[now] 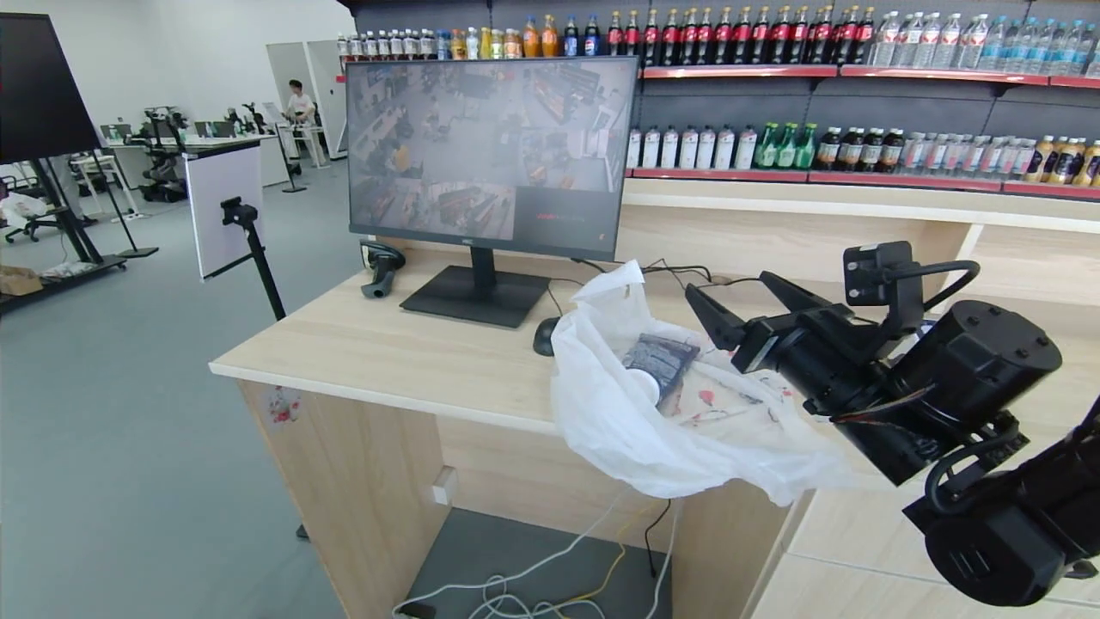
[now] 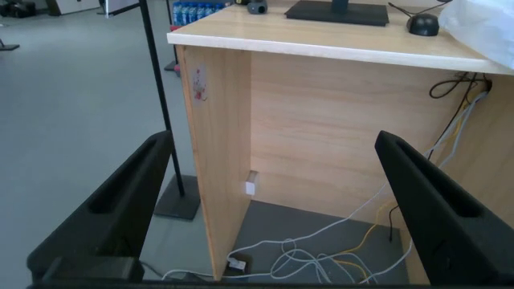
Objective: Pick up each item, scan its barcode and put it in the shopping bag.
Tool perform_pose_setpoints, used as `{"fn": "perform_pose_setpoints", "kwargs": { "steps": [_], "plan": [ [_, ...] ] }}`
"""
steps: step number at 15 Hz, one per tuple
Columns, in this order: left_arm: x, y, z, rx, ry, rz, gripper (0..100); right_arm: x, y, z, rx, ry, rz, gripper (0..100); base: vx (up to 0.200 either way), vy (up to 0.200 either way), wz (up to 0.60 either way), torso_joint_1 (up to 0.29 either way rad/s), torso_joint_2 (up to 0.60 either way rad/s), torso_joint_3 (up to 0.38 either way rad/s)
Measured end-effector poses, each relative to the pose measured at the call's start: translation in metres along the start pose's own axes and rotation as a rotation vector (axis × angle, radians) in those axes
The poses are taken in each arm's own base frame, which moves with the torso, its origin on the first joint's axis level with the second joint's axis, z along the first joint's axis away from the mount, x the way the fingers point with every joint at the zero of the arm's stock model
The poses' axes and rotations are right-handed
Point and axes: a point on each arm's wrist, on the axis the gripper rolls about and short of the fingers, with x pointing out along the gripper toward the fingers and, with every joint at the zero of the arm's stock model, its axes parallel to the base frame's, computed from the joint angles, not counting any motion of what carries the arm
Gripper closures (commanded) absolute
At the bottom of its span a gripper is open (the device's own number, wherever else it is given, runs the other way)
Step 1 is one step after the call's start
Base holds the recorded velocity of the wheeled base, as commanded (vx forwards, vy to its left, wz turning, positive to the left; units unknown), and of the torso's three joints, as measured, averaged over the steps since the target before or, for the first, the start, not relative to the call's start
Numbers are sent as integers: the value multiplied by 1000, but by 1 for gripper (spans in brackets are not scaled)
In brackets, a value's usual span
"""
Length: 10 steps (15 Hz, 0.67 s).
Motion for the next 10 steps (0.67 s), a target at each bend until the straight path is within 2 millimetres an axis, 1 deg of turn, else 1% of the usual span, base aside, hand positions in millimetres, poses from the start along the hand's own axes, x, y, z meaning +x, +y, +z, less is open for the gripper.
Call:
{"fn": "perform_pose_setpoints", "kwargs": {
  "steps": [3,4,9,10],
  "plan": [
    [0,0,0,-1,0,-1,0,-2,1,3,1,-7,3,0,0,0,0,0,0,0],
    [0,0,0,-3,1,-1,0,-2,0,3,1,-7,-1,0,0,-200,0,22,2,2],
    [0,0,0,-9,3,0,0,-9,-1,2,5,16,-4,0,0,-200,-600,13,4,-2],
    [0,0,0,-9,1,0,0,-9,-1,2,5,12,-5,0,0,-200,0,-2,2,2]
  ]
}}
